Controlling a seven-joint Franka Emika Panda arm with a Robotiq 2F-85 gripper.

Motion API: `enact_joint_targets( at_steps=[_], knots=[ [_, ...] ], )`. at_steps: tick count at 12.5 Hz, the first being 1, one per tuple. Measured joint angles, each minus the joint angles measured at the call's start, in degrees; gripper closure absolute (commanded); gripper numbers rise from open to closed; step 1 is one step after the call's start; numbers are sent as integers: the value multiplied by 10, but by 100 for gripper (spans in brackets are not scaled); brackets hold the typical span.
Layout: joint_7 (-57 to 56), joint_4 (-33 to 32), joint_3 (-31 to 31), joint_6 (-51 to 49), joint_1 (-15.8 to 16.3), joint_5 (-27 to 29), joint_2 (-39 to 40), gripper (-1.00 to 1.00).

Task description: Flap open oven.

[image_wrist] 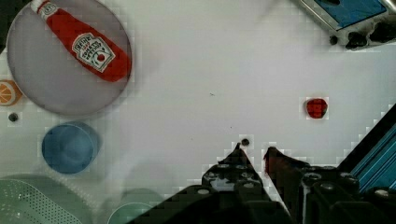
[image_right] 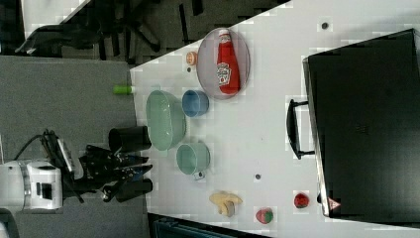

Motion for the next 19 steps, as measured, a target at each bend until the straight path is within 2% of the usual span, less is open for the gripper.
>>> enact_joint_targets(
  at_steps=[2, 4, 6, 9, 10, 14, 19],
  knots=[
    [-14, -12, -15, -1, 2, 0, -1, 65],
    [-77, -32, -32, 7, -1, -7, -5, 65],
    [-161, -58, -40, 27, -10, -47, -7, 65],
    [-306, -82, -63, 72, -13, -140, 5, 65],
    [-355, -90, -76, 101, -14, -152, 11, 65],
    [-487, -142, -129, 225, -22, -150, 23, 65],
    [-571, -147, -183, 344, -30, -147, 107, 65]
  ],
)
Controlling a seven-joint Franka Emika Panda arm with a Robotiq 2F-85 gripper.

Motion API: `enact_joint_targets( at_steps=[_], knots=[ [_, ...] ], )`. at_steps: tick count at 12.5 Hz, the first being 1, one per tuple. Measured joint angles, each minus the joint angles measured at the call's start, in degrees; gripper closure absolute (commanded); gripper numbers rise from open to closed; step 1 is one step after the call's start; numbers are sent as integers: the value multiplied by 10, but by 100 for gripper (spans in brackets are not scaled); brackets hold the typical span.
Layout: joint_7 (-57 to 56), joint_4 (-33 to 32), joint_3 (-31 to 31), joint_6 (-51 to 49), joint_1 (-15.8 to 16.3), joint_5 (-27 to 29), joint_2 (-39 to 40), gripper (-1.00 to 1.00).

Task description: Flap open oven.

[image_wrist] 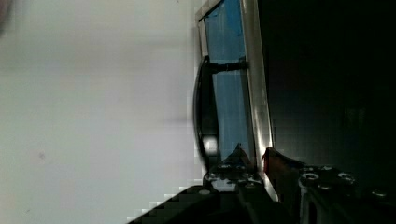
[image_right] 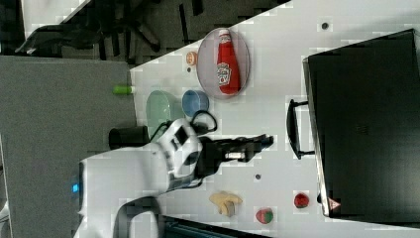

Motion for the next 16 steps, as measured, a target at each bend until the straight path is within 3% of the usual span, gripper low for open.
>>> enact_joint_targets(
  at_steps=[9, 16],
  knots=[
    [-20, -16, -19, 93, 2, 0, 146, 65],
    [-23, -15, -19, 116, -4, 11, 158, 65]
  ],
)
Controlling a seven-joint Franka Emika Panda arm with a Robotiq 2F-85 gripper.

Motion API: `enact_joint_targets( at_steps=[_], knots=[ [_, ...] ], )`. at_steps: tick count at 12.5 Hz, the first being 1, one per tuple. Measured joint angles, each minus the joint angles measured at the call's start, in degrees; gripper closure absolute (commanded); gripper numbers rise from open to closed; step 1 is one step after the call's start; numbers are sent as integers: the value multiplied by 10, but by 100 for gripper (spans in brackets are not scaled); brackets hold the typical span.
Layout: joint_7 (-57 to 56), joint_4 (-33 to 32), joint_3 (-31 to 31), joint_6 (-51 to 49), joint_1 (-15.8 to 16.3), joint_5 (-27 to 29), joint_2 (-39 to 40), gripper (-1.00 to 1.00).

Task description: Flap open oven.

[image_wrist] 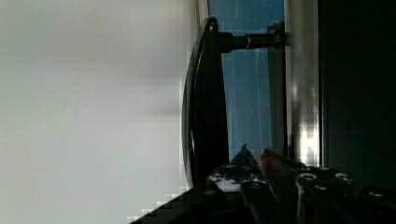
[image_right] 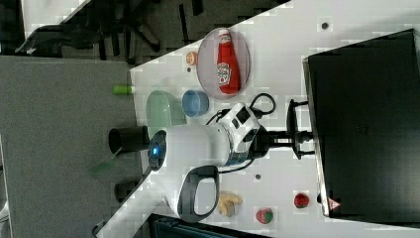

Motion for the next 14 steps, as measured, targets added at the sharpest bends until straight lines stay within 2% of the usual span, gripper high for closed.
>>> enact_joint_targets(
  at_steps=[4, 7, 10, 12, 14],
  knots=[
    [3, -8, 13, 2, -1, -3, -3, 65],
    [56, -13, 33, 3, 8, -90, 1, 65],
    [161, -22, 71, -3, 18, -171, 11, 65],
    [231, -26, 93, -4, 30, -195, 29, 65],
    [291, -30, 114, -8, 52, -252, 57, 65]
  ],
)
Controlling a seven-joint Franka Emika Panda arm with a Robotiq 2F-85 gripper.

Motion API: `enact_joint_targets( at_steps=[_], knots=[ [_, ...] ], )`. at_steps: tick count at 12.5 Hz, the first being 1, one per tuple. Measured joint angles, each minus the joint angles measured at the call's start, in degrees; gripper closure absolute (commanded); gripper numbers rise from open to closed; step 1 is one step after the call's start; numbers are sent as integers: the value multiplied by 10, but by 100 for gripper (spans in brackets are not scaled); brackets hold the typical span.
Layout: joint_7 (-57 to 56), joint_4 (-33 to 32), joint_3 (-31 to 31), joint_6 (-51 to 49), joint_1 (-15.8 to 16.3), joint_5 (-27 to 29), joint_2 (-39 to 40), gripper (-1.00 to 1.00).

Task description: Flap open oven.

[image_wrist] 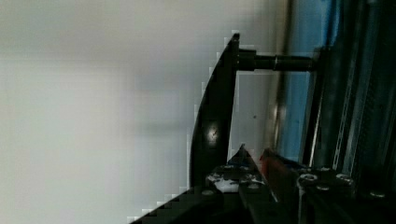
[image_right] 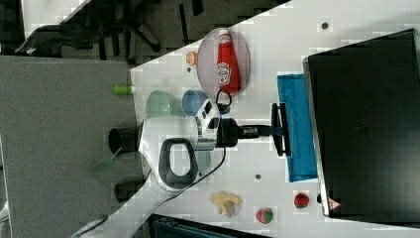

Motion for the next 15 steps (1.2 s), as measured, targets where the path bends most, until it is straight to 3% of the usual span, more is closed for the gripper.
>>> enact_joint_targets(
  at_steps=[4, 6, 12, 15],
  knots=[
    [127, 1, 19, -1, 47, -120, 74, 65],
    [194, 10, 18, -2, 68, -154, 112, 65],
    [294, 31, 29, -17, 87, -169, 168, 65],
    [303, 58, 26, -3, 86, -122, 164, 65]
  ],
)
